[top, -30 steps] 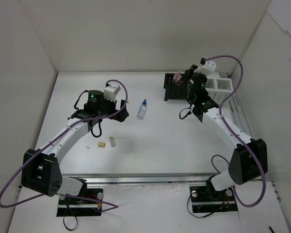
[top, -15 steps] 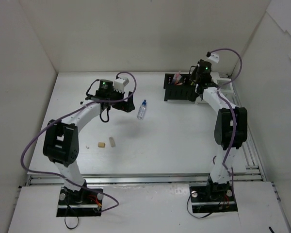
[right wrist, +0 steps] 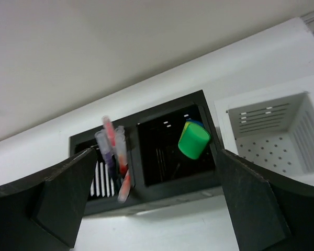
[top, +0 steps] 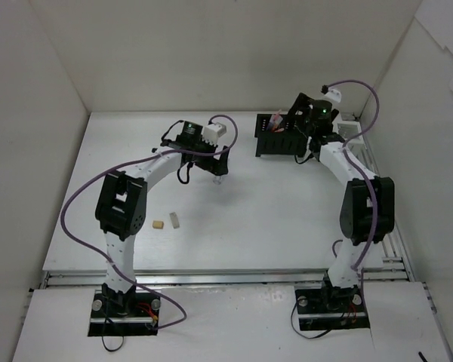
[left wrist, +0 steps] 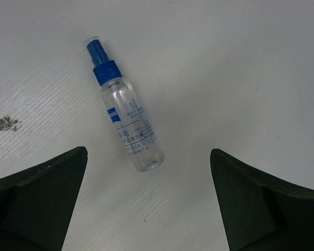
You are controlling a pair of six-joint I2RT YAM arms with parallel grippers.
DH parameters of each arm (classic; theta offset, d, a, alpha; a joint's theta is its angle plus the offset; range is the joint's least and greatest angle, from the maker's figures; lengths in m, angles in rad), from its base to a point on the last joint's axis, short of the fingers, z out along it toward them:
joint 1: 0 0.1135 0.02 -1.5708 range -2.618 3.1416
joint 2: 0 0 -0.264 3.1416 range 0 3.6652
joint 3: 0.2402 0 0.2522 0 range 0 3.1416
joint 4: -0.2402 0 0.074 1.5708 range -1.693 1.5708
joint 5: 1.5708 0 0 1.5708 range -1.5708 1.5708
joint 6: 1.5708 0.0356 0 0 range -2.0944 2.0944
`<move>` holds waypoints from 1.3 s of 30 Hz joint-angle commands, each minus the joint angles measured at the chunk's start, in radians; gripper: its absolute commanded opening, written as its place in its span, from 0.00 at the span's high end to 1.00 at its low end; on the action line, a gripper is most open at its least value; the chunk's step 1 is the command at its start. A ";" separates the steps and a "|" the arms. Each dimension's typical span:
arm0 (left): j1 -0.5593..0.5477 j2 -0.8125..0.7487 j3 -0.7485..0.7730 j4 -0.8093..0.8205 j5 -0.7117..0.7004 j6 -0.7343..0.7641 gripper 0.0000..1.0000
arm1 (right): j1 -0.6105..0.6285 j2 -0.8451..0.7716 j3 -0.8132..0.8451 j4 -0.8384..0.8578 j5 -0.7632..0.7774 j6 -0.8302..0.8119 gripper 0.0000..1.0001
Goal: Sort the stationery into containers
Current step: Place the pen in the storage box, then pick up the stationery from the center of the board.
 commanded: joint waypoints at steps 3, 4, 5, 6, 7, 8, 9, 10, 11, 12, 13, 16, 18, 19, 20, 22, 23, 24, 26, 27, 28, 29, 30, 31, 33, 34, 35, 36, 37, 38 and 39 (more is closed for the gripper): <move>-0.033 0.039 0.109 -0.005 0.001 0.043 0.00 | 0.014 -0.348 -0.144 0.075 0.003 -0.002 0.02; -0.033 0.051 0.128 -0.011 -0.005 0.043 0.02 | 0.018 -0.387 -0.169 0.064 0.023 -0.005 0.02; -0.033 0.062 0.138 -0.024 -0.008 0.045 0.04 | 0.026 -0.463 -0.198 0.057 0.034 -0.005 0.02; -0.044 0.085 0.148 -0.026 -0.017 0.045 0.05 | 0.025 -0.502 -0.253 0.049 0.052 0.001 0.02; -0.044 0.094 0.152 -0.029 -0.026 0.045 0.08 | 0.029 -0.543 -0.282 0.044 0.060 0.004 0.02; -0.055 0.107 0.153 -0.032 -0.038 0.045 0.11 | 0.032 -0.623 -0.314 0.043 0.068 0.010 0.02; -0.055 0.125 0.156 -0.034 -0.058 0.045 0.14 | 0.037 -0.666 -0.380 0.040 0.088 0.035 0.02; -0.064 0.133 0.156 -0.040 -0.100 0.042 0.17 | 0.038 -0.703 -0.413 0.034 0.097 0.052 0.02; -0.064 0.142 0.156 -0.038 -0.112 0.036 0.19 | 0.041 -0.774 -0.448 0.037 0.102 0.067 0.02; -0.075 0.153 0.155 -0.038 -0.120 0.031 0.21 | 0.044 -0.807 -0.521 0.041 0.100 0.095 0.02; -0.075 0.159 0.153 -0.035 -0.129 0.026 0.29 | 0.052 -0.835 -0.549 0.044 0.097 0.107 0.02; -0.093 0.182 0.164 -0.049 -0.149 0.019 0.54 | 0.075 -0.913 -0.602 0.000 0.050 0.124 0.02; -0.105 0.185 0.156 -0.066 -0.164 0.017 0.67 | 0.097 -0.942 -0.600 -0.040 0.017 0.129 0.02; -0.106 0.177 0.146 -0.063 -0.175 0.013 0.83 | 0.106 -0.951 -0.600 -0.072 0.007 0.129 0.02; -0.106 0.168 0.132 -0.045 -0.180 0.007 0.91 | 0.118 -0.968 -0.605 -0.087 -0.003 0.129 0.02; -0.115 0.118 0.069 -0.008 -0.149 -0.012 1.00 | 0.135 -0.979 -0.628 -0.110 -0.042 0.145 0.02; -0.115 0.072 0.040 0.041 -0.125 -0.016 1.00 | 0.146 -0.982 -0.646 -0.118 -0.055 0.156 0.02; -0.115 0.043 0.011 0.069 -0.105 -0.021 1.00 | 0.155 -0.982 -0.654 -0.126 -0.067 0.164 0.02; -0.115 -0.037 -0.081 0.152 -0.063 -0.044 1.00 | 0.176 -0.969 -0.683 -0.134 -0.079 0.191 0.02; -0.124 -0.071 -0.130 0.167 -0.060 -0.055 1.00 | 0.184 -0.961 -0.694 -0.128 -0.096 0.204 0.02; -0.133 -0.095 -0.150 0.191 -0.063 -0.064 1.00 | 0.195 -0.953 -0.706 -0.085 -0.128 0.210 0.02; -0.133 -0.128 -0.175 0.210 -0.062 -0.087 1.00 | 0.216 -0.930 -0.718 -0.057 -0.142 0.213 0.02; -0.144 -0.181 -0.224 0.228 -0.057 -0.095 1.00 | 0.227 -0.913 -0.733 -0.036 -0.147 0.228 0.02; -0.161 -0.207 -0.247 0.253 -0.066 -0.102 1.00 | 0.259 -0.875 -0.733 -0.008 -0.142 0.230 0.02; -0.170 -0.280 -0.320 0.319 -0.081 -0.136 1.00 | 0.288 -0.829 -0.715 0.003 -0.107 0.238 0.02; -0.182 -0.297 -0.335 0.348 -0.069 -0.141 1.00 | 0.317 -0.806 -0.711 0.029 -0.107 0.239 0.02; -0.191 -0.321 -0.344 0.354 -0.057 -0.144 1.00 | 0.331 -0.762 -0.709 0.047 -0.077 0.251 0.02; -0.191 -0.329 -0.355 0.356 -0.051 -0.150 1.00 | 0.340 -0.739 -0.706 0.070 -0.067 0.259 0.02; -0.201 -0.338 -0.359 0.359 -0.048 -0.152 1.00 | 0.363 -0.719 -0.704 0.107 -0.060 0.268 0.02; -0.210 -0.353 -0.362 0.362 -0.045 -0.152 1.00 | 0.374 -0.673 -0.695 0.125 -0.053 0.286 0.02; -0.210 -0.360 -0.371 0.368 -0.046 -0.156 1.00 | 0.382 -0.650 -0.688 0.144 -0.046 0.287 0.02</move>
